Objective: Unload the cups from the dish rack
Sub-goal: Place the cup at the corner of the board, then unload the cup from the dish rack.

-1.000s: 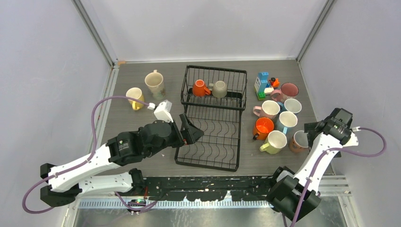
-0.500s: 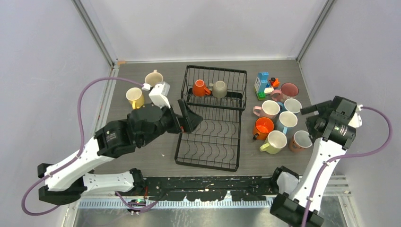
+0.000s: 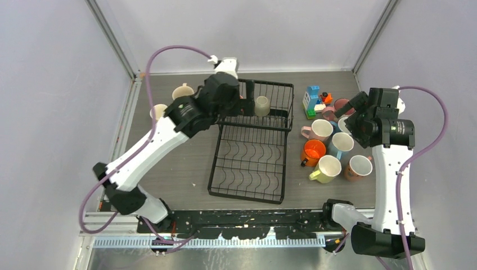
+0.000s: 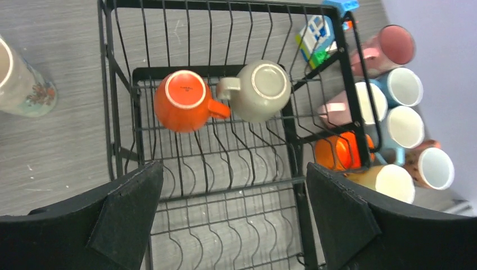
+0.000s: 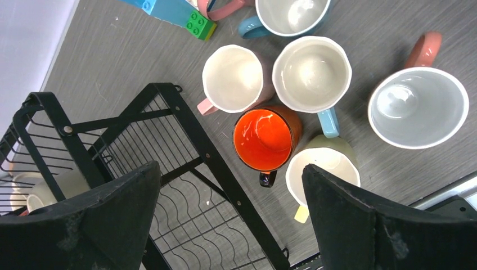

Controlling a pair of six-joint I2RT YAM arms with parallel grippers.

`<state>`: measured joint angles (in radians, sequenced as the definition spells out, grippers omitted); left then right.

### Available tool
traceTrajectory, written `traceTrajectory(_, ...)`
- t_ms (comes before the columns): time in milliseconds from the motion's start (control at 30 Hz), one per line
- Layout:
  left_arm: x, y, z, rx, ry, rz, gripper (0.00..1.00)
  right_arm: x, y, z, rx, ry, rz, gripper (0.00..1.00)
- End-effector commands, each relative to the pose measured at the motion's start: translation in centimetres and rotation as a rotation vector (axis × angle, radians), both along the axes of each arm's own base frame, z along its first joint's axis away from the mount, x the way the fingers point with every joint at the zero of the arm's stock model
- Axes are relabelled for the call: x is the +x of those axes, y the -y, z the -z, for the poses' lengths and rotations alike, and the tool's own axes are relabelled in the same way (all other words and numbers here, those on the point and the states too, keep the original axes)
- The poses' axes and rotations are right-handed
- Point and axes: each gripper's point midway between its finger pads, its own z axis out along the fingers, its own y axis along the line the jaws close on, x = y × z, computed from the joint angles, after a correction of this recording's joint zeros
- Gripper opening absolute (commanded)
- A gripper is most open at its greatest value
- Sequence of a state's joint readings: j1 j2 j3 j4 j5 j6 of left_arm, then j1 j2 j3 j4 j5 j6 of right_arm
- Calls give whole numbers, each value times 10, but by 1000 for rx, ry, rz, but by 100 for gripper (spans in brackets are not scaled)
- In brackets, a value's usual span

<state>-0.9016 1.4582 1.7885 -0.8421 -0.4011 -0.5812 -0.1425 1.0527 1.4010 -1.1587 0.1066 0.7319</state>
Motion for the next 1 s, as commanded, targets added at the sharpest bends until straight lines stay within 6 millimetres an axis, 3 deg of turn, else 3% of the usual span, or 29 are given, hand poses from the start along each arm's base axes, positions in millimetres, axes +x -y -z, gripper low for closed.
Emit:
traceTrajectory(0, 29, -1, 14, 168, 18, -54, 100, 12, -5, -29, -40, 91, -81, 100)
traceTrajectory(167, 50, 11, 18, 177, 20, -93, 100, 13, -22, -42, -64, 100, -178, 100)
traceTrajectory(300, 57, 34, 20, 177, 15, -15, 99, 19, -31, -45, -74, 104, -222, 100)
traceTrajectory(500, 71, 52, 35, 276, 3, 53, 98, 32, -44, -50, -81, 102, -274, 100)
traceTrajectory(667, 87, 73, 42, 291, 15, 75, 92, 33, -50, -55, -94, 109, -294, 100)
traceTrajectory(967, 99, 77, 59, 306, -31, 58, 77, 25, -50, -57, -128, 119, -296, 100)
